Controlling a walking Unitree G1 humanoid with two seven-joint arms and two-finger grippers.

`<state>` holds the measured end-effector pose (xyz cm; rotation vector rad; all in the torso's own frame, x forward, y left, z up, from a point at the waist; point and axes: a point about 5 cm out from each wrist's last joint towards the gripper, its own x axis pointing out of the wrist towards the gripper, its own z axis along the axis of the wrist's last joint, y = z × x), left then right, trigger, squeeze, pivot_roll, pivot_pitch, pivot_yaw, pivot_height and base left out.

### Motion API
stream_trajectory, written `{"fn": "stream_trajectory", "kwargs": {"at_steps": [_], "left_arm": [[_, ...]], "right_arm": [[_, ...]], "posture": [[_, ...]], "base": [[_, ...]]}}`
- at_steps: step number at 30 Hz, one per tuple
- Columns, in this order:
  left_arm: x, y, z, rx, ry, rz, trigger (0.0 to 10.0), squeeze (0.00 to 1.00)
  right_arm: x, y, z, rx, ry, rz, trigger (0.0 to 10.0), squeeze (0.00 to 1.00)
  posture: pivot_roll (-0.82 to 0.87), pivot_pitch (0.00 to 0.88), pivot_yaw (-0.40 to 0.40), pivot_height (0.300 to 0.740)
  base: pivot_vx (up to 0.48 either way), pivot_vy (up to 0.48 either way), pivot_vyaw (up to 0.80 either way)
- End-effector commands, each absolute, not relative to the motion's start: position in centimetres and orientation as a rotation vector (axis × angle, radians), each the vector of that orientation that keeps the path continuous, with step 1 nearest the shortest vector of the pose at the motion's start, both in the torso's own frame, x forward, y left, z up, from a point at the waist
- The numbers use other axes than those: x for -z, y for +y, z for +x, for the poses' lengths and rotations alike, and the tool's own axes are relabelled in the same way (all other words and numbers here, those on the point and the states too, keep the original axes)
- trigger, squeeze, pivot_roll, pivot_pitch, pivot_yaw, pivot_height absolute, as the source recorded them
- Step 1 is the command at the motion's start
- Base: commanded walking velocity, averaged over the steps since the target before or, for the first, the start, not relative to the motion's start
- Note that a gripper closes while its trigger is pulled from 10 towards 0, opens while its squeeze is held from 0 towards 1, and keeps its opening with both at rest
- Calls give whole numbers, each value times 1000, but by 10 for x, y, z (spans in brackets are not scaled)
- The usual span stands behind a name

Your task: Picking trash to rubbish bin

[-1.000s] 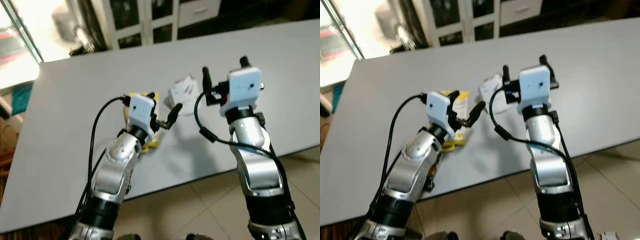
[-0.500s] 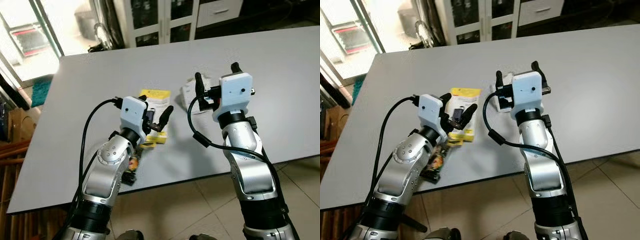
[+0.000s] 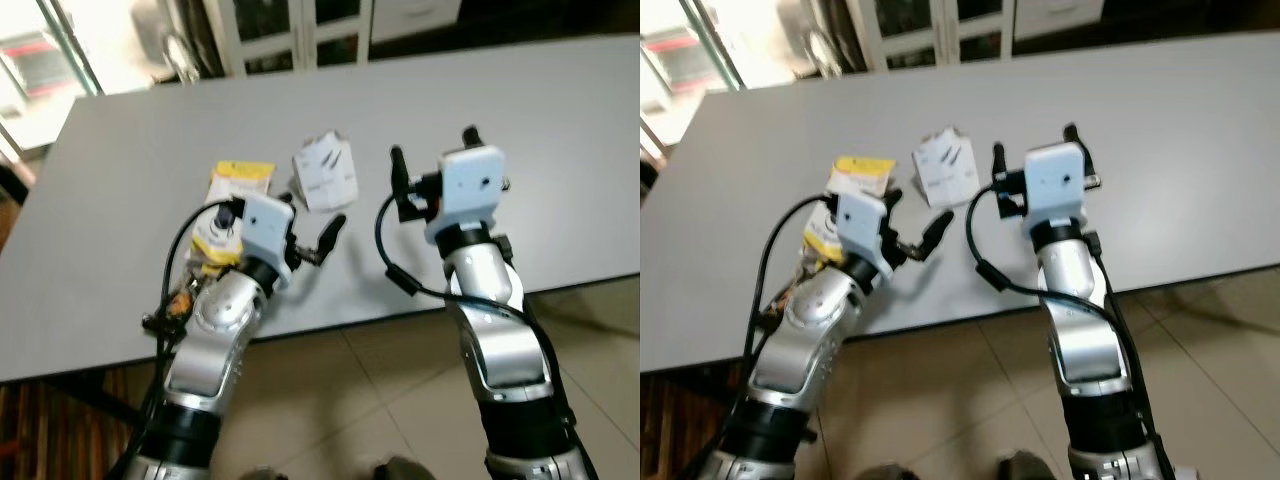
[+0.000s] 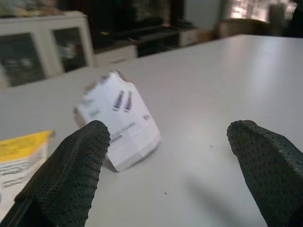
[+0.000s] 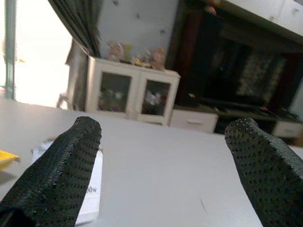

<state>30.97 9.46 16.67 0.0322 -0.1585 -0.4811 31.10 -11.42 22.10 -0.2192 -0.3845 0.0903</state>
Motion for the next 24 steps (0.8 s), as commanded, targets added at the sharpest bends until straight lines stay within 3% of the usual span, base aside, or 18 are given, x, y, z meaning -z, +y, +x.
{"fn": "stream_trajectory", "kwargs": {"at_steps": [1,7,17,24], "left_arm": [[-165,90,308,495,-150,28,10000,0],[-165,90,309,481,-142,22,10000,0],[-164,92,311,465,-137,38,10000,0],[-165,91,311,470,-142,38,10000,0]], "right_arm": [[-217,-119,311,-75,-365,-231,10000,0],[-217,-119,311,-81,-368,-245,10000,0],[-218,-120,312,-79,-371,-250,10000,0],[-218,-121,313,-77,-371,-248,10000,0]], "posture": [[-16,113,66,740],[-19,110,63,740],[-21,103,61,740],[-23,102,61,740]], "base": [[0,0,0],[0,0,200],[0,0,772],[123,0,0]]}}
